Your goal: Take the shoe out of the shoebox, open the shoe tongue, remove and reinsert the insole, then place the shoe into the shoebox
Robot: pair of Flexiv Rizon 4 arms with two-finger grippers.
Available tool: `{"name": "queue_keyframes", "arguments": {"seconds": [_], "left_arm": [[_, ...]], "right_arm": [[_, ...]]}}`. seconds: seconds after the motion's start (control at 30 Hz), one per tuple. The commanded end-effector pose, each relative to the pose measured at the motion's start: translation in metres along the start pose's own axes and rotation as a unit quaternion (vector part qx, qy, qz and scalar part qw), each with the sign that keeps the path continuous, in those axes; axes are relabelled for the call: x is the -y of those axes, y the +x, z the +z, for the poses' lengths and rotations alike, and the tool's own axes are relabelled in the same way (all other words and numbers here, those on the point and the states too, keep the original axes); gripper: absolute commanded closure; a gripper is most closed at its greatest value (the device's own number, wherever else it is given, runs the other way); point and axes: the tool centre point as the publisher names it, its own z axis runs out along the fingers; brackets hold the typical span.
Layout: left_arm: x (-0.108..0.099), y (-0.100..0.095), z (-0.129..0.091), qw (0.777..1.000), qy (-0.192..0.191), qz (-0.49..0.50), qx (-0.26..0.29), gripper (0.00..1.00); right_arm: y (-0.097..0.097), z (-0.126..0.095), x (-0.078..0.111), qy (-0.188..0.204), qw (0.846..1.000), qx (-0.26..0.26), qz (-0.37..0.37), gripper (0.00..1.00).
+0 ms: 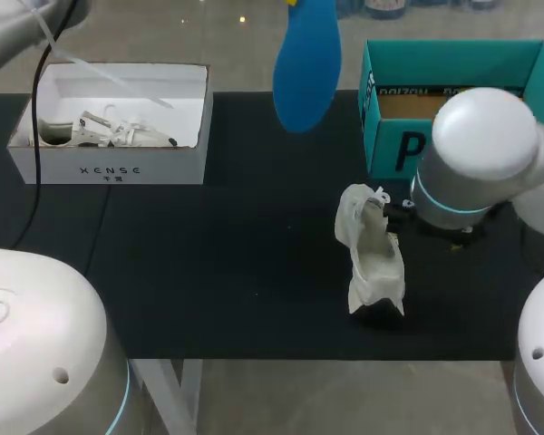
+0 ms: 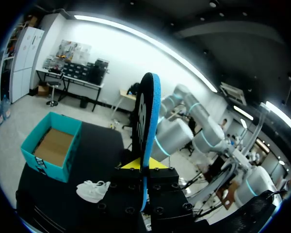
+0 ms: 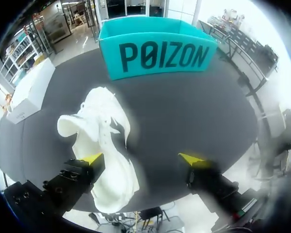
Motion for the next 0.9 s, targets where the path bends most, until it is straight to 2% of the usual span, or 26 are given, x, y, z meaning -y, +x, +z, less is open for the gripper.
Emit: {"name": "queue_keyframes", "arguments": {"seconds": [0.03, 0.5, 0.57, 0.73, 0.9], "left_arm": [[0.0, 0.0, 0.0, 1.0, -0.001, 0.0, 0.0, 1.0], [0.0, 0.0, 0.0, 1.0, -0.001, 0.0, 0.0, 1.0], [0.0, 0.0, 0.0, 1.0, -0.001, 0.0, 0.0, 1.0], [0.0, 0.0, 0.0, 1.0, -0.001, 0.0, 0.0, 1.0], [0.0, 0.0, 0.0, 1.0, -0.001, 0.0, 0.0, 1.0]], "right_arm": [[-0.026, -0.012, -0.008, 0.016, 0.999, -0.032, -0.002, 0.0], [-0.026, -0.012, -0.008, 0.016, 0.999, -0.032, -0.002, 0.0], [-0.032, -0.011, -0.017, 0.101, 0.99, -0.097, 0.005, 0.0], [-0.042, -0.021, -0.027, 0.175, 0.965, -0.194, 0.003, 0.0], [-0.041, -0.034, -0.029, 0.232, 0.941, -0.247, 0.015, 0.0]]}}
